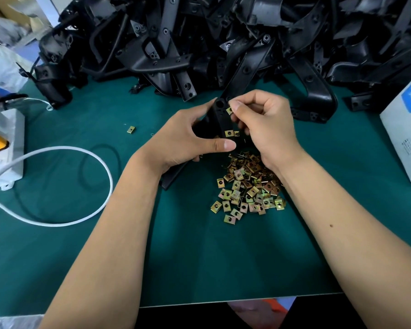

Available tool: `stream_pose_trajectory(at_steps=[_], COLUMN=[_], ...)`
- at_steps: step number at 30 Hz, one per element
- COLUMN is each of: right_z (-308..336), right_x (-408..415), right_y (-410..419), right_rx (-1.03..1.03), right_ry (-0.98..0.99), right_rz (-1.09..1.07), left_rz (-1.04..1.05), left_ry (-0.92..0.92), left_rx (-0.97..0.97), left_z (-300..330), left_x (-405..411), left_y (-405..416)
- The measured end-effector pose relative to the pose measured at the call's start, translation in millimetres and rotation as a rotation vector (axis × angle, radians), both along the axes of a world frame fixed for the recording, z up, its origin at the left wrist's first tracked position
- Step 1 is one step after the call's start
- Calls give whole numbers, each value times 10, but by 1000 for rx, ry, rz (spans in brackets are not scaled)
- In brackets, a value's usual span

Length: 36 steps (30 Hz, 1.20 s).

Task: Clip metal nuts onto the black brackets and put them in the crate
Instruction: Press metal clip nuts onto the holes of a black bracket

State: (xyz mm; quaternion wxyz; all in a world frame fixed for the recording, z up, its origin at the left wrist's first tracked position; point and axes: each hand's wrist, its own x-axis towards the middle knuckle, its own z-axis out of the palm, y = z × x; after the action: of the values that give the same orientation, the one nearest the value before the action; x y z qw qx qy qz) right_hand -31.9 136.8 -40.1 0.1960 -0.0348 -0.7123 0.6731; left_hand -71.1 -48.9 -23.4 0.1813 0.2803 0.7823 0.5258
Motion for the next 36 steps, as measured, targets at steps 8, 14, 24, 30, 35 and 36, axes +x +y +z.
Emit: stream_pose_trajectory(at_steps=[8,14,24,30,35,36], right_z=[-21,15,-22,48,82,89], right_x=[6,7,16,106,127,127], right_y=[-81,-16,-187,-192,-194,-184], right_rx=[-48,-10,40,273,374,357], right_ry=[-8,-37,-108,-95,-104,-102], right_rz=[-75,5,-184,-130,-92,-75], left_rz=[36,48,157,210,214,210], left_ry=[21,39,136,168,186,186], left_rx=[-6,-48,-166,-165,-221,-223], left_z=[-23,-9,-37,-56,-78,-82], left_x=[-16,13,28,44,35,30], left_y=[24,39,138,160,186,181])
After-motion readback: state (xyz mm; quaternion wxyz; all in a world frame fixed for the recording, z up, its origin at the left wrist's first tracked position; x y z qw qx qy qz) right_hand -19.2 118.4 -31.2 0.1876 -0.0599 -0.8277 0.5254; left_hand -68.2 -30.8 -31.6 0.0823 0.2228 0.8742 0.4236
